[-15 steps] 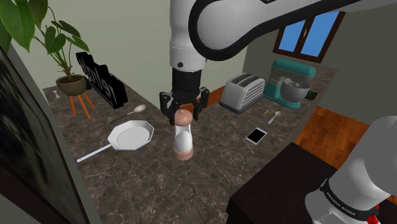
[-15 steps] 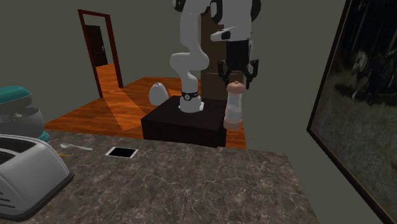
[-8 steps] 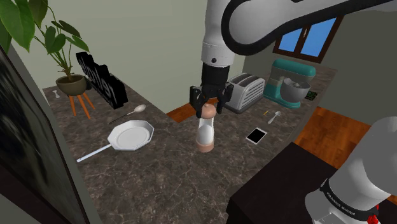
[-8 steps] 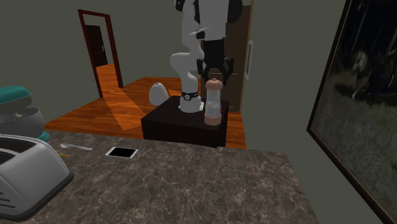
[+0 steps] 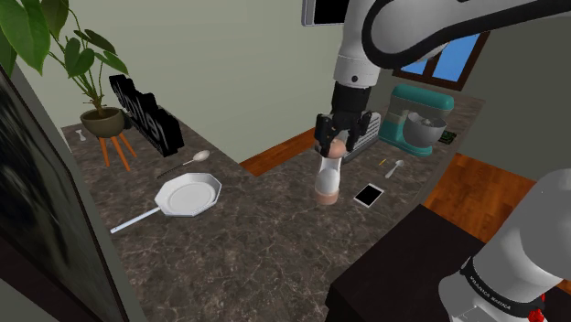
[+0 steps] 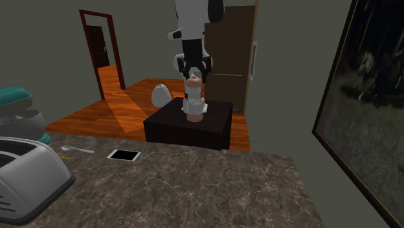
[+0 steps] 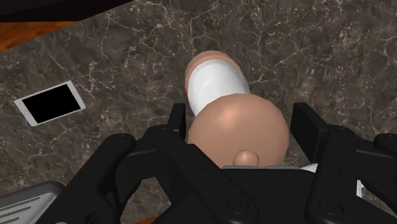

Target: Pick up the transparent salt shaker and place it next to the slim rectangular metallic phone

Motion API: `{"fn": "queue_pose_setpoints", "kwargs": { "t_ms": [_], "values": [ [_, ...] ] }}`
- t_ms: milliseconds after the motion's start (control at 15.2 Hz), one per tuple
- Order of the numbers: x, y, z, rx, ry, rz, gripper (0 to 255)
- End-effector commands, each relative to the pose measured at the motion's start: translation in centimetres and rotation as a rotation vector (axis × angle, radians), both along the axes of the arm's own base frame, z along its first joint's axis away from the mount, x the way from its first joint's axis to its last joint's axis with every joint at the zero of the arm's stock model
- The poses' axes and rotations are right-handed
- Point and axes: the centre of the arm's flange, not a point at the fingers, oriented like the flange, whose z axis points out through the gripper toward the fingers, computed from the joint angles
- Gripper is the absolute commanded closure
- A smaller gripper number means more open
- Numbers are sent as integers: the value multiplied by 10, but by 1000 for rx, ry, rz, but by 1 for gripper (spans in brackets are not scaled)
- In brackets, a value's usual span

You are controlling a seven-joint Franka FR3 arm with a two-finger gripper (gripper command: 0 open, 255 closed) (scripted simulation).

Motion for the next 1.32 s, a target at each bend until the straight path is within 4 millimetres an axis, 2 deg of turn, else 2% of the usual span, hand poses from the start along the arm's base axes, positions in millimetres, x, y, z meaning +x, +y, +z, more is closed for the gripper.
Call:
{"fn": "queue_pose_setpoints", "kwargs": {
  "t_ms": [0,1254],
  "values": [
    [-6,-28,-1,1,0,2,255],
    [-52,-275,0,1,0,2,255]
  ]
}}
